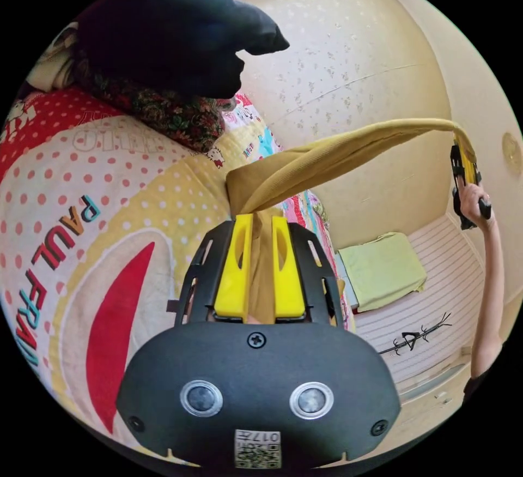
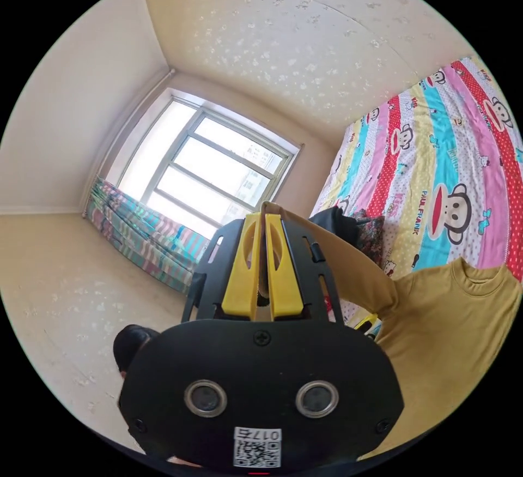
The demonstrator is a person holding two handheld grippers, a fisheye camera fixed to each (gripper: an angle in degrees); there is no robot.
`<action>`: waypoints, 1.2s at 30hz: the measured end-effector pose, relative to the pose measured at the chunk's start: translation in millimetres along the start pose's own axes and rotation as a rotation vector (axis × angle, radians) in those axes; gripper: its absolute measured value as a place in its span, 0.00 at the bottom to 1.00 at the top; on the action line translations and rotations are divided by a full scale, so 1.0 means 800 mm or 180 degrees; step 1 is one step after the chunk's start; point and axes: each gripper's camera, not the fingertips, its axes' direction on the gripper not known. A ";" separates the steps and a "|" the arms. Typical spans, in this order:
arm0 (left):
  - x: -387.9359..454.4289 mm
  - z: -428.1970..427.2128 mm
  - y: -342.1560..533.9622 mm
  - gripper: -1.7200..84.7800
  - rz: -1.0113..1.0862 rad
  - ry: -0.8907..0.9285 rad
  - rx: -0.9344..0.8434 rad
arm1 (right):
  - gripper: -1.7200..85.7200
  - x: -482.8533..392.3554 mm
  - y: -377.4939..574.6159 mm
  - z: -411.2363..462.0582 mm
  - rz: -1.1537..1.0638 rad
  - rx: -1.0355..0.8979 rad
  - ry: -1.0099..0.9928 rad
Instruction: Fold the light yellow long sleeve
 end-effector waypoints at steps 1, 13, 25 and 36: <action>0.004 0.001 0.003 0.10 0.0038 0.0009 -0.0033 | 0.04 0.013 0.006 -0.027 -0.0027 0.0021 0.0152; 0.078 -0.002 0.070 0.12 0.0918 -0.0214 -0.0295 | 0.06 0.290 0.088 -0.082 0.0830 -0.0844 0.2935; 0.091 0.064 0.028 0.14 0.1923 -0.0610 -0.0754 | 0.14 0.229 0.030 0.147 -0.0435 -0.1374 0.2269; 0.067 0.161 0.052 0.11 0.1943 -0.0994 -0.1393 | 0.15 0.237 -0.008 0.507 -0.0863 -0.2249 0.2111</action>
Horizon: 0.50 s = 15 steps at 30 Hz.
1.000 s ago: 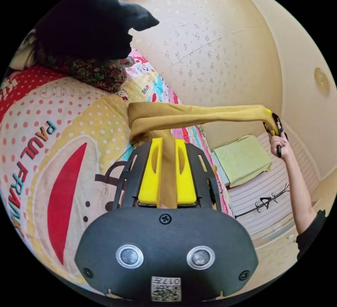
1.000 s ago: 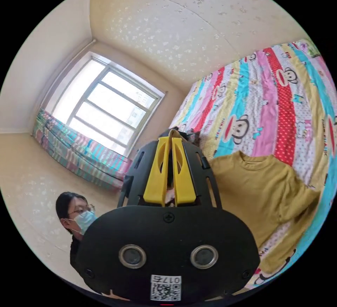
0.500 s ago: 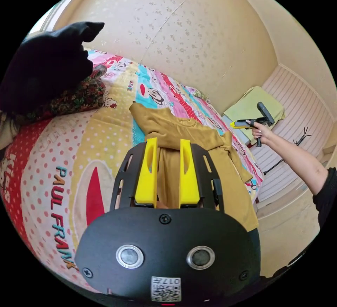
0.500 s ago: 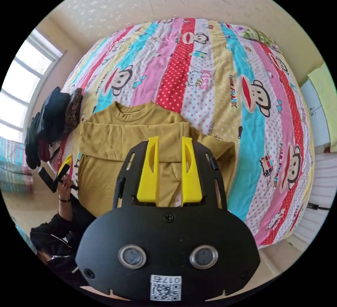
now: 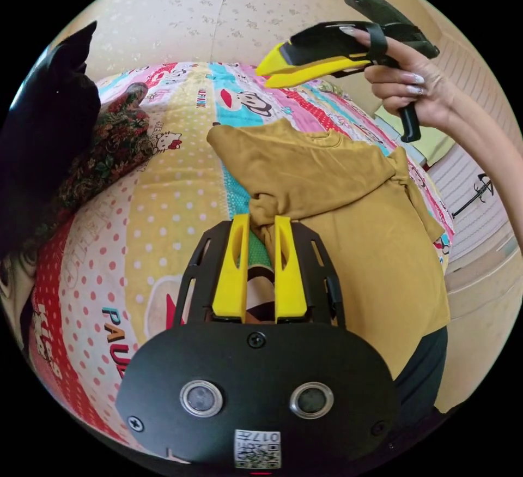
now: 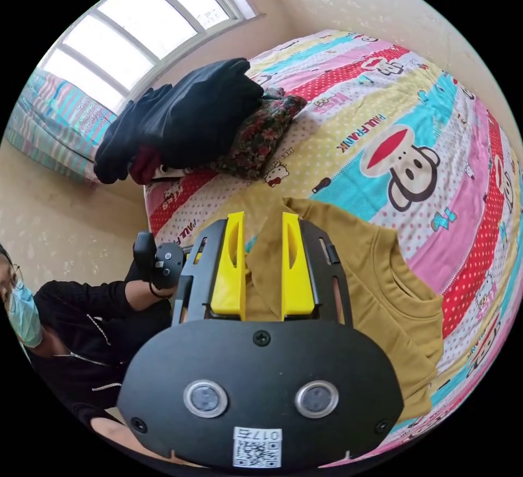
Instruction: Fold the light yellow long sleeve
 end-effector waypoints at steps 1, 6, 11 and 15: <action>-0.002 0.001 0.000 0.11 -0.0014 0.0030 0.0002 | 0.15 -0.013 -0.019 0.020 -0.0033 -0.0109 0.0135; -0.025 0.009 0.002 0.10 -0.0174 0.0300 0.0002 | 0.15 -0.059 -0.062 0.098 -0.0223 -0.0663 0.1097; -0.023 0.011 0.009 0.09 -0.0137 0.0286 0.0058 | 0.09 -0.077 -0.071 0.118 -0.0172 -0.0656 0.1297; 0.006 0.006 0.015 0.08 0.0043 -0.0154 0.0139 | 0.06 -0.077 -0.073 0.112 0.0084 -0.0540 0.1364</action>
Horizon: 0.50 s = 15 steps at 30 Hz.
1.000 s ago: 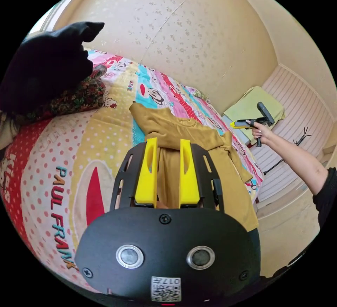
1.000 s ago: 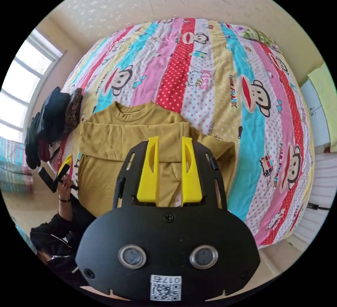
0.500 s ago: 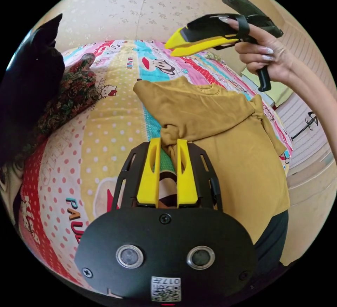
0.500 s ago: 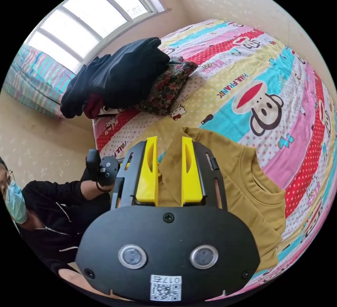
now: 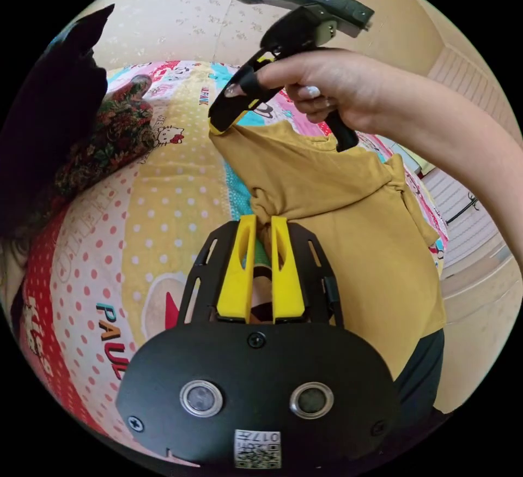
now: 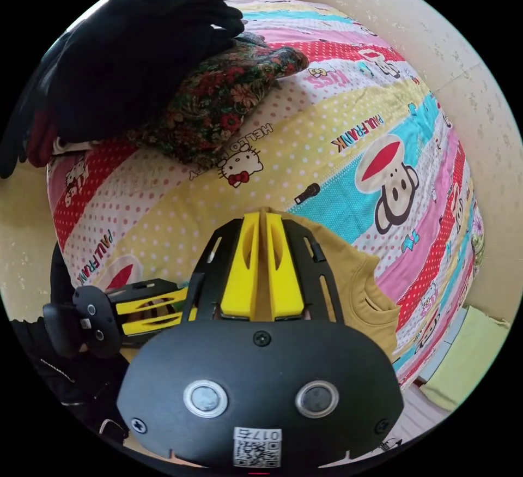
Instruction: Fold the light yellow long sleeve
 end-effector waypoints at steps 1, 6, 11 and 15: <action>0.005 -0.002 0.002 0.08 0.0035 -0.0072 0.0030 | 0.05 0.005 0.002 -0.005 0.0137 0.0061 0.0032; 0.011 -0.019 0.018 0.04 -0.0022 -0.0260 0.0267 | 0.05 0.039 0.023 -0.002 0.0679 0.0325 -0.0369; -0.048 -0.008 0.025 0.03 -0.0593 0.0328 0.0172 | 0.06 0.055 0.057 0.033 0.0904 0.0468 -0.0701; -0.071 0.003 0.026 0.04 -0.0735 0.0570 0.0088 | 0.09 0.063 0.089 0.018 0.0570 0.0552 -0.0972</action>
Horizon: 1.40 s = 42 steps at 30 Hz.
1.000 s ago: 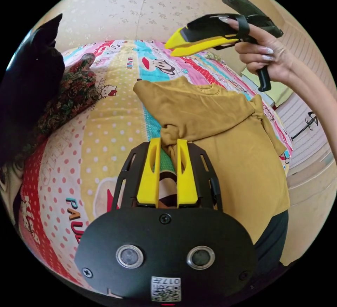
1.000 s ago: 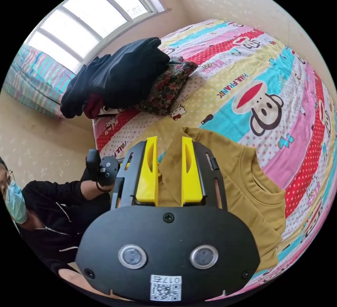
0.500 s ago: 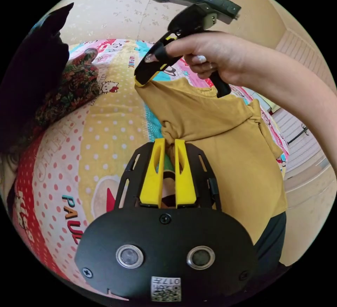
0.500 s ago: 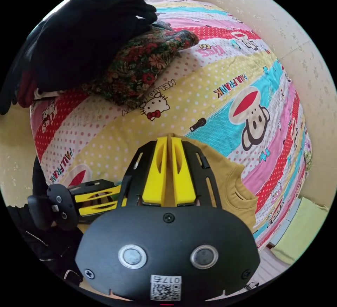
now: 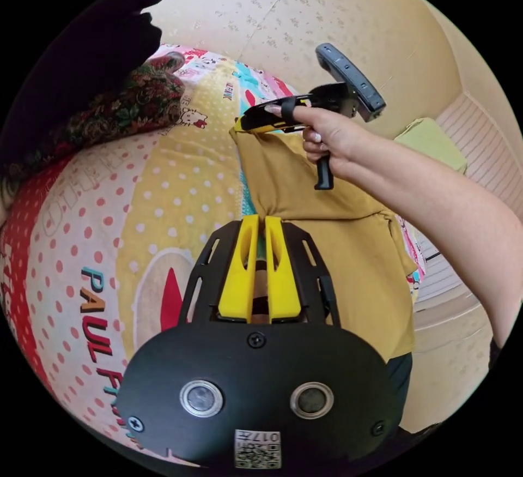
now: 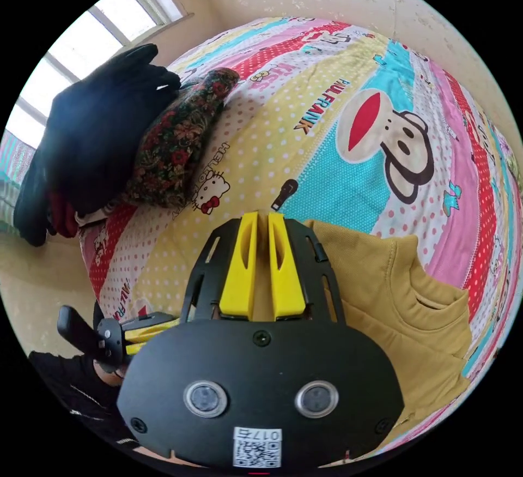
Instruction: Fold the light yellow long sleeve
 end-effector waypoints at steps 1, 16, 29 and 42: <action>-0.001 0.000 0.000 0.04 -0.0002 -0.0002 -0.0001 | 0.10 -0.004 0.007 -0.017 -0.0133 0.0019 0.0050; 0.039 0.013 0.016 0.06 0.0265 -0.0631 0.0000 | 0.06 0.113 0.343 -0.190 0.0775 0.0295 0.1108; 0.075 0.033 0.037 0.06 0.0452 -0.0997 0.0009 | 0.03 0.214 0.657 -0.235 0.1670 0.1500 0.0666; 0.123 0.063 0.059 0.06 0.0700 -0.1504 -0.0009 | 0.07 0.204 0.983 -0.319 0.3038 0.2540 0.0601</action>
